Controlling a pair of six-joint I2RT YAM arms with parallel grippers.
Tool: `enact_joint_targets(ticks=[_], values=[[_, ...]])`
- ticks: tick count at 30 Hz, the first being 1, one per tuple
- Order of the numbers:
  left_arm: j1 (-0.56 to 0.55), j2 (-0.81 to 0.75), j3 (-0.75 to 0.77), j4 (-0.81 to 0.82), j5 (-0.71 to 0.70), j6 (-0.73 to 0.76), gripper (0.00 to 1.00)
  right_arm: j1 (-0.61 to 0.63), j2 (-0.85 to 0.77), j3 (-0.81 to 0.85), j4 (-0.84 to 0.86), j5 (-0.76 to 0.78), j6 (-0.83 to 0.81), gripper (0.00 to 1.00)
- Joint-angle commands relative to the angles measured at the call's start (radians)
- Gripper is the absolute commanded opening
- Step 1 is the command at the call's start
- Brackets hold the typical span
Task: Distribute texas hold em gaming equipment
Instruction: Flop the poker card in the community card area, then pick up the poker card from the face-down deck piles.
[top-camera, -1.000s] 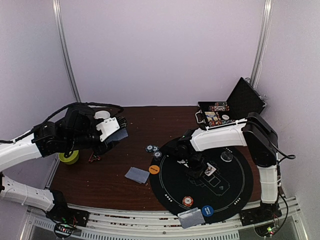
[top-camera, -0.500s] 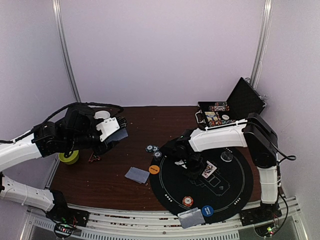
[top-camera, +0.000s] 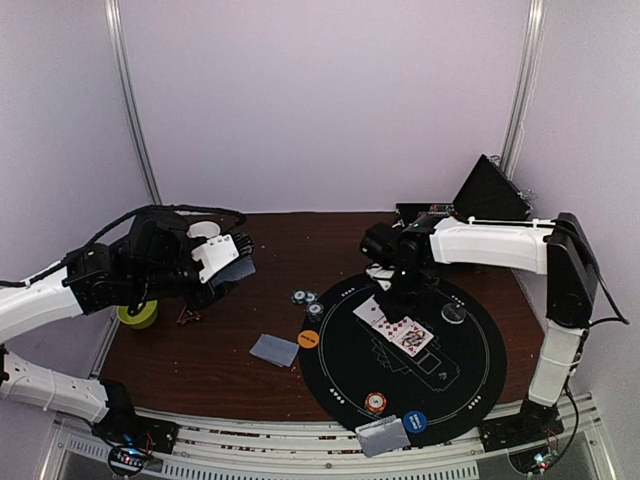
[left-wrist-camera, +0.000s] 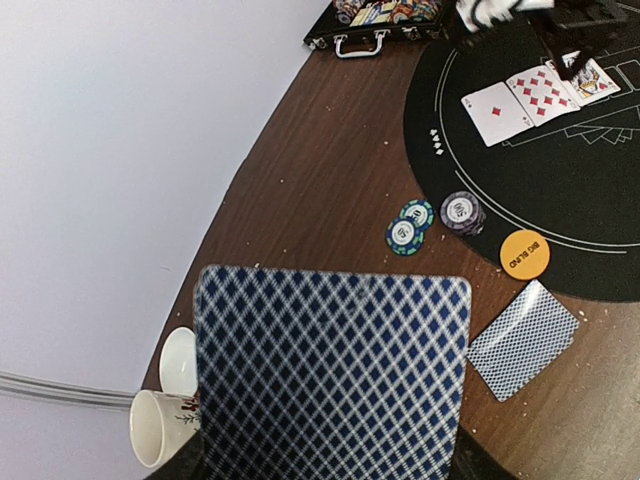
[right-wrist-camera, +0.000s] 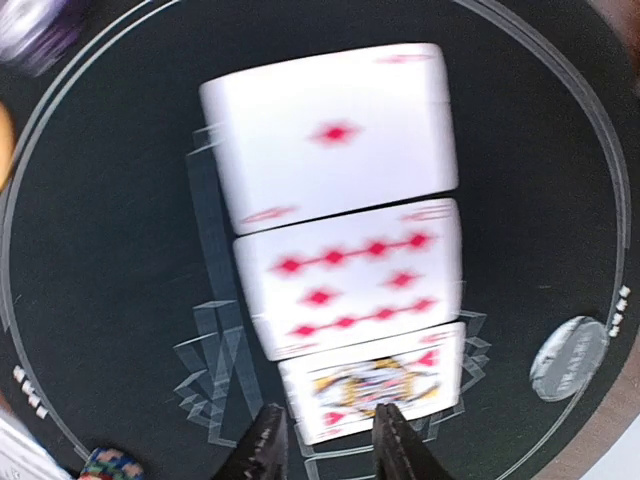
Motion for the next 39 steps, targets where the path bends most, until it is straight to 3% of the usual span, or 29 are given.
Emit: enact_joint_targets(ticks=[1, 6, 9, 13, 16, 18, 23, 28, 39], values=[[0.000, -0.030, -0.009, 0.041, -0.009, 0.005, 0.59, -0.124, -0.025, -0.085, 0.054, 0.033, 0.093, 0.30], [0.000, -0.024, -0.009, 0.039, -0.008, 0.007, 0.59, -0.152, -0.047, -0.058, 0.096, -0.005, 0.064, 0.30], [0.000, -0.017, -0.007, 0.038, -0.005, 0.008, 0.60, -0.148, -0.072, -0.008, 0.160, -0.223, 0.006, 0.34], [0.000, -0.016, -0.005, 0.036, 0.009, 0.015, 0.59, -0.134, -0.138, 0.006, 0.460, -0.646, 0.082, 0.42], [0.000, -0.012, -0.004, 0.035, 0.016, 0.015, 0.59, -0.075, -0.160, -0.007, 0.784, -0.787, 0.220, 0.50], [0.000, -0.009, -0.002, 0.035, 0.022, 0.015, 0.59, -0.026, -0.141, 0.011, 0.940, -0.808, 0.287, 0.59], [0.000, 0.005, 0.010, 0.032, 0.030, 0.015, 0.60, 0.045, -0.033, 0.133, 1.074, -0.789, 0.393, 0.61], [0.000, 0.009, 0.014, 0.032, 0.039, 0.013, 0.59, 0.098, 0.077, 0.275, 1.010, -0.773, 0.368, 0.62], [0.000, 0.004, 0.007, 0.042, 0.032, 0.010, 0.59, 0.127, 0.176, 0.385, 0.893, -0.735, 0.313, 0.60]])
